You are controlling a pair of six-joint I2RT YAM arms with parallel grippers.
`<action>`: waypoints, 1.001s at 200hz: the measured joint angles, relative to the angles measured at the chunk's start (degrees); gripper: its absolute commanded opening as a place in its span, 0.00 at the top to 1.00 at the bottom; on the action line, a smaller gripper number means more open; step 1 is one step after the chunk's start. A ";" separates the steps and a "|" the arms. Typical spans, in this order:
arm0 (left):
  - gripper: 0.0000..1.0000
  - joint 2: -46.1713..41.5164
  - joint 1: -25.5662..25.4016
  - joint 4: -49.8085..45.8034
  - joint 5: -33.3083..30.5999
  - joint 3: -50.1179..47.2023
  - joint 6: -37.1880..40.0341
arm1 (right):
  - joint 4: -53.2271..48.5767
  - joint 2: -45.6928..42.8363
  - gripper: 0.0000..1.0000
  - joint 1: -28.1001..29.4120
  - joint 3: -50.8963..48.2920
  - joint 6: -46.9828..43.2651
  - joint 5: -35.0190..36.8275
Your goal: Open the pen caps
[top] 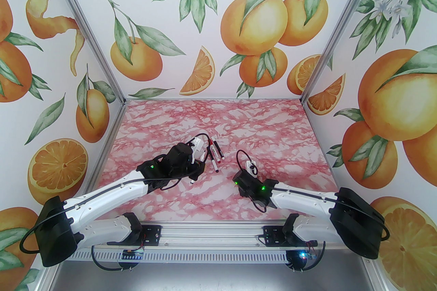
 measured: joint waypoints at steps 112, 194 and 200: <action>0.97 -0.35 0.00 -0.33 0.00 0.00 -0.07 | -7.69 -10.62 0.54 5.35 1.57 0.94 2.97; 0.96 -0.74 -0.02 -0.33 0.17 0.00 -0.04 | -12.68 -13.35 0.59 8.15 0.79 4.48 3.26; 0.96 -0.76 -0.02 -0.33 0.17 0.00 -0.07 | -12.68 -13.33 0.60 8.15 0.63 4.55 3.26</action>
